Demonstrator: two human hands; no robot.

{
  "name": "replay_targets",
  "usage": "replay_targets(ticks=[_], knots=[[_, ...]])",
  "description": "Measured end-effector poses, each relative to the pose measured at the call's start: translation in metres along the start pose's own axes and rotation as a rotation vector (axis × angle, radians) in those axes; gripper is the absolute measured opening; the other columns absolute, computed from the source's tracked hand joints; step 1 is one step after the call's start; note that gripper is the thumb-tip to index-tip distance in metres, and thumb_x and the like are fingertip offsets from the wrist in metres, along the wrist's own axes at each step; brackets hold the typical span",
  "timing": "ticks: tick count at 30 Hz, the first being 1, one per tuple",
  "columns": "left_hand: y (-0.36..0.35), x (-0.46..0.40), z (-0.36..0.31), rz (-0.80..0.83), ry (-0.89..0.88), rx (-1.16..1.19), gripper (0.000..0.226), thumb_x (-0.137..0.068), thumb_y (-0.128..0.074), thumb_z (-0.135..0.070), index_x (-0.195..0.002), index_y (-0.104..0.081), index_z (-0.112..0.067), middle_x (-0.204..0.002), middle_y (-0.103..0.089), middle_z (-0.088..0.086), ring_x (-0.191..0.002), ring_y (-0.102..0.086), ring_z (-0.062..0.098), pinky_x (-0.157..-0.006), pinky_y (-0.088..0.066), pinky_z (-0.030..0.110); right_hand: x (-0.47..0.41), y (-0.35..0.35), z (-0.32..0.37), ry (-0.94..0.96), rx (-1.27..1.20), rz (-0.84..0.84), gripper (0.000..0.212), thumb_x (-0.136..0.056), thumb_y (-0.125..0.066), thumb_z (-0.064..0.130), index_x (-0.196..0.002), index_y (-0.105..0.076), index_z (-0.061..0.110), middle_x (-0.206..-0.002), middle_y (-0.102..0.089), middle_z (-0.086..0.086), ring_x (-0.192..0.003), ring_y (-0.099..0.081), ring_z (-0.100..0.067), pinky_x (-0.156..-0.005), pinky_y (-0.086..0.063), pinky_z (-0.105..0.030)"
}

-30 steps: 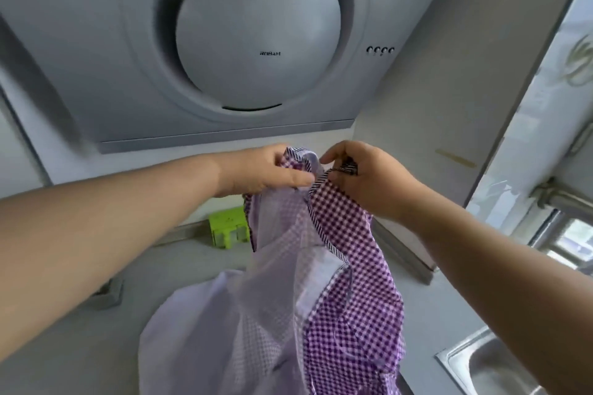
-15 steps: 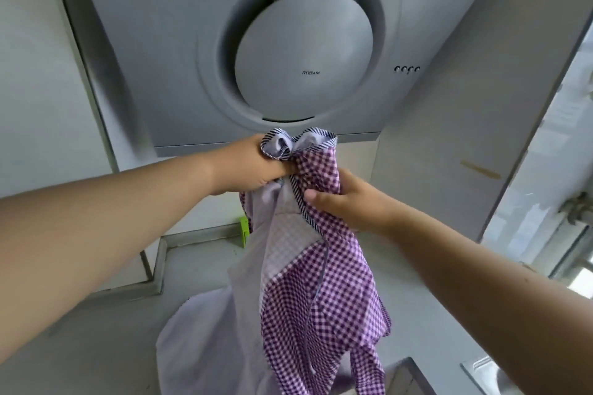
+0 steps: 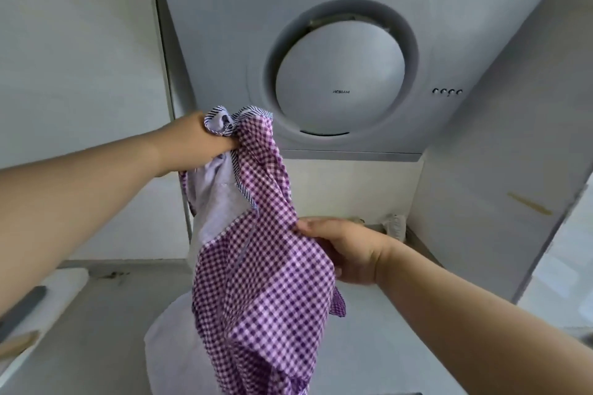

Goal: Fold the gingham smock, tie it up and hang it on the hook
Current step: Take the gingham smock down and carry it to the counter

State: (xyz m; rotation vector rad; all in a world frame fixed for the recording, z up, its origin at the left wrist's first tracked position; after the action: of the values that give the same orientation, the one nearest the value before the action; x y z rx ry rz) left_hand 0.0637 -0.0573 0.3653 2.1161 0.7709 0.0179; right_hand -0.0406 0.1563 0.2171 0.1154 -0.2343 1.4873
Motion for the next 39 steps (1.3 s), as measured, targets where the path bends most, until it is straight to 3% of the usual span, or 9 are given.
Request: replay_targets(ticks=[3,9,15,18,22,27,33,36,39], knots=[[0.013,0.024,-0.005,-0.138,0.102,0.018,0.023,-0.091,-0.066,-0.036,-0.09,-0.067,-0.014,-0.089,-0.075,0.017,-0.081,-0.066,0.03,-0.074,-0.049,0.04,0.014,-0.01,0.004,0.044,0.044,0.144,0.023,-0.097,-0.07,0.033,-0.106,-0.062,0.013,-0.079,-0.058,0.004,-0.057,-0.045,-0.006,-0.048,-0.035,-0.016],[0.013,0.075,-0.035,-0.235,0.148,0.005,0.028,-0.092,-0.066,-0.039,-0.101,-0.071,-0.013,-0.094,-0.077,0.015,-0.086,-0.071,0.029,-0.08,-0.054,0.042,0.038,-0.015,0.013,0.189,0.301,0.117,0.018,-0.094,-0.071,0.028,-0.102,-0.065,0.012,-0.097,-0.069,0.003,-0.096,-0.061,-0.016,-0.096,-0.045,-0.036],[0.0,0.105,-0.079,-0.187,0.101,-0.005,0.043,-0.086,-0.067,-0.058,-0.113,-0.075,-0.026,-0.104,-0.081,0.001,-0.107,-0.075,0.031,-0.1,-0.057,0.057,0.057,-0.037,0.028,0.242,0.35,0.007,0.024,-0.1,-0.067,0.033,-0.11,-0.062,0.011,-0.09,-0.072,0.005,-0.08,-0.068,-0.009,-0.075,-0.055,-0.023],[0.001,0.111,-0.088,-0.215,0.106,-0.014,0.036,-0.084,-0.067,-0.053,-0.108,-0.078,-0.029,-0.1,-0.081,-0.007,-0.103,-0.076,0.019,-0.099,-0.058,0.049,0.062,-0.031,0.029,0.277,0.476,-0.115,0.02,-0.107,-0.058,0.027,-0.091,-0.066,0.016,-0.082,-0.072,0.01,-0.076,-0.067,-0.007,-0.07,-0.053,-0.021],[0.009,0.12,-0.083,-0.25,0.174,-0.08,0.034,-0.087,-0.07,-0.05,-0.099,-0.076,-0.018,-0.094,-0.08,0.005,-0.092,-0.075,0.028,-0.087,-0.059,0.046,0.072,0.009,0.038,0.29,0.436,-0.331,0.027,-0.106,-0.055,0.03,-0.082,-0.066,0.022,-0.082,-0.067,0.001,-0.079,-0.062,-0.018,-0.081,-0.052,-0.047],[0.012,0.123,-0.07,-0.181,0.234,-0.272,0.041,-0.096,-0.064,-0.055,-0.088,-0.067,-0.014,-0.082,-0.069,0.003,-0.074,-0.06,0.021,-0.07,-0.044,0.031,0.126,0.063,0.103,0.378,0.775,-0.882,0.022,-0.108,-0.047,0.028,-0.098,-0.064,0.017,-0.087,-0.069,-0.001,-0.08,-0.064,-0.021,-0.071,-0.049,-0.035],[-0.005,0.132,-0.055,0.066,0.219,-0.138,0.067,-0.073,-0.055,-0.087,-0.11,-0.071,-0.034,-0.115,-0.075,-0.002,-0.109,-0.07,0.02,-0.11,-0.049,0.042,0.116,0.057,0.078,0.053,1.253,-0.614,0.019,-0.097,-0.063,0.05,-0.108,-0.067,0.035,-0.104,-0.067,0.01,-0.089,-0.065,-0.012,-0.079,-0.051,-0.033],[-0.013,0.134,-0.057,0.132,0.233,-0.114,0.087,-0.068,-0.051,-0.094,-0.113,-0.069,-0.021,-0.12,-0.075,0.014,-0.113,-0.072,0.03,-0.107,-0.053,0.048,0.102,0.032,0.038,-0.051,1.466,-0.428,0.022,-0.102,-0.06,0.04,-0.118,-0.071,0.029,-0.105,-0.062,0.013,-0.094,-0.059,-0.012,-0.082,-0.042,-0.027],[-0.016,0.131,-0.057,0.127,0.194,-0.184,0.083,-0.08,-0.049,-0.088,-0.107,-0.068,-0.012,-0.1,-0.076,0.013,-0.102,-0.074,0.034,-0.101,-0.054,0.041,0.097,0.037,0.02,-0.068,1.303,-0.557,0.021,-0.105,-0.052,0.028,-0.114,-0.07,0.022,-0.103,-0.066,0.005,-0.089,-0.061,-0.016,-0.077,-0.046,-0.03]])
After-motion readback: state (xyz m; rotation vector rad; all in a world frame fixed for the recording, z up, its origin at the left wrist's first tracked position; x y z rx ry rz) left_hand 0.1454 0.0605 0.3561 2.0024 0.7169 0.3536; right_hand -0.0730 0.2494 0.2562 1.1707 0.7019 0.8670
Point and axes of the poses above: each hand's wrist, its own x-axis away from the middle knuckle, its own y-axis out of the back of the hand, z = x × y, the point moved 7 cm from there along -x, towards the middle knuckle
